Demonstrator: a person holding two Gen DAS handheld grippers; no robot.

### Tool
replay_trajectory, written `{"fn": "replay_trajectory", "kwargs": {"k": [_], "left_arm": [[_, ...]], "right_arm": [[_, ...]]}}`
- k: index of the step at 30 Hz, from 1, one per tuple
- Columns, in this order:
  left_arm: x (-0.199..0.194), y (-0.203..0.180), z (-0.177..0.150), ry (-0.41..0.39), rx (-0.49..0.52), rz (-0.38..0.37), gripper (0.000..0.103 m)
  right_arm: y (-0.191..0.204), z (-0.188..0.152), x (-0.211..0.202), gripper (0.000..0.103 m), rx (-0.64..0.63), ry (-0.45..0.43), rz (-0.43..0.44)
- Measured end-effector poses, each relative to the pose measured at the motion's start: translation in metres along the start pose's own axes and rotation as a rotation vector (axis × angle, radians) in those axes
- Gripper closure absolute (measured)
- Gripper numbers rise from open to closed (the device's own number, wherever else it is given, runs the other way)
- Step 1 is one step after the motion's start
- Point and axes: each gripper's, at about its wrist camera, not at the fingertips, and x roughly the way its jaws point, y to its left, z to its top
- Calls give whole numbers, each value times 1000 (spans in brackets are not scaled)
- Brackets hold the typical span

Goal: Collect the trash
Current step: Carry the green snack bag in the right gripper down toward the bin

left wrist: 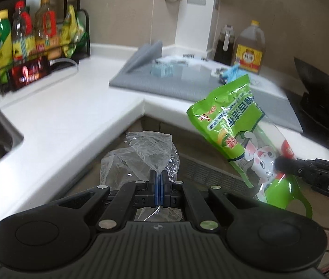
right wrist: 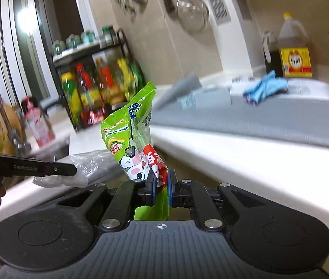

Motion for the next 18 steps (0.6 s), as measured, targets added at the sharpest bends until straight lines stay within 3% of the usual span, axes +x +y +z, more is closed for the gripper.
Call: {"fn": "replay_trajectory", "kwargs": {"k": [8, 18], "left_arm": [[3, 1, -21, 30, -4, -6, 101], [18, 4, -33, 81, -1, -8, 101]], "right_arm": [[18, -20, 6, 92, -24, 100, -10], [26, -21, 18, 92, -56, 166, -14]]}}
